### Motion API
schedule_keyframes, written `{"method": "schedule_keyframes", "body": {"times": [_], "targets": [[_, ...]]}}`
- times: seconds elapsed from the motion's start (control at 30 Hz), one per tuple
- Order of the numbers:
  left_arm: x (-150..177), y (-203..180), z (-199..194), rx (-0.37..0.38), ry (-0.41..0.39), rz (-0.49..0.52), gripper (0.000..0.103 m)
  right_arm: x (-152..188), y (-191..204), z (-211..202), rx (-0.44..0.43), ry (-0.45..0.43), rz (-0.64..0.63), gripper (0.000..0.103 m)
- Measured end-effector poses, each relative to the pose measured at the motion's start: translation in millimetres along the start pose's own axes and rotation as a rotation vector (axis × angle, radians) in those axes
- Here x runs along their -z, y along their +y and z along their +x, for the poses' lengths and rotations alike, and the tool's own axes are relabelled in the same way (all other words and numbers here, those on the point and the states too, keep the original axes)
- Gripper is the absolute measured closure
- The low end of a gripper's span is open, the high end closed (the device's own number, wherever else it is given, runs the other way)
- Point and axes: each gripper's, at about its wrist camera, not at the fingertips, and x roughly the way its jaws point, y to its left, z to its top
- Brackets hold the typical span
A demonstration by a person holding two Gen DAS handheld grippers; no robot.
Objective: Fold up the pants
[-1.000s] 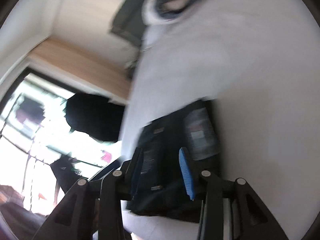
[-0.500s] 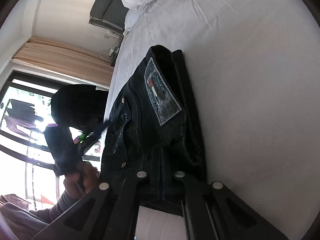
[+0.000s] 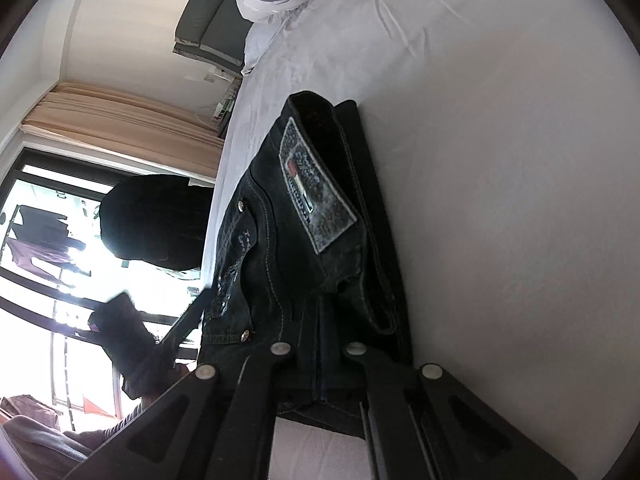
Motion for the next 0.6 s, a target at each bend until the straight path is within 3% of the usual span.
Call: {"method": "schedule_keyframes", "body": {"times": [0.13, 0.37, 0.43, 0.6], "targets": [[25.5, -20.5, -2.1, -0.023, 0.044, 0.088, 0.045, 2.6, 0.3, -1.4, 0.003, -0.010, 0.006, 0.103], [57.6, -45.9, -26.3, -0.095, 0.008, 0.188, 0.044, 5.3, 2.7, 0.1, 0.023, -0.025, -0.023, 0.103], [64.5, -48.0, -22.5, -0.119, 0.029, 0.220, 0.044, 5.1, 4.2, 1.5, 0.032, -0.026, -0.034, 0.103], [59.2, -32.3, -9.1, -0.049, 0.107, 0.118, 0.040, 3.8, 12.0, 0.4, 0.067, -0.013, -0.049, 0.103]]}}
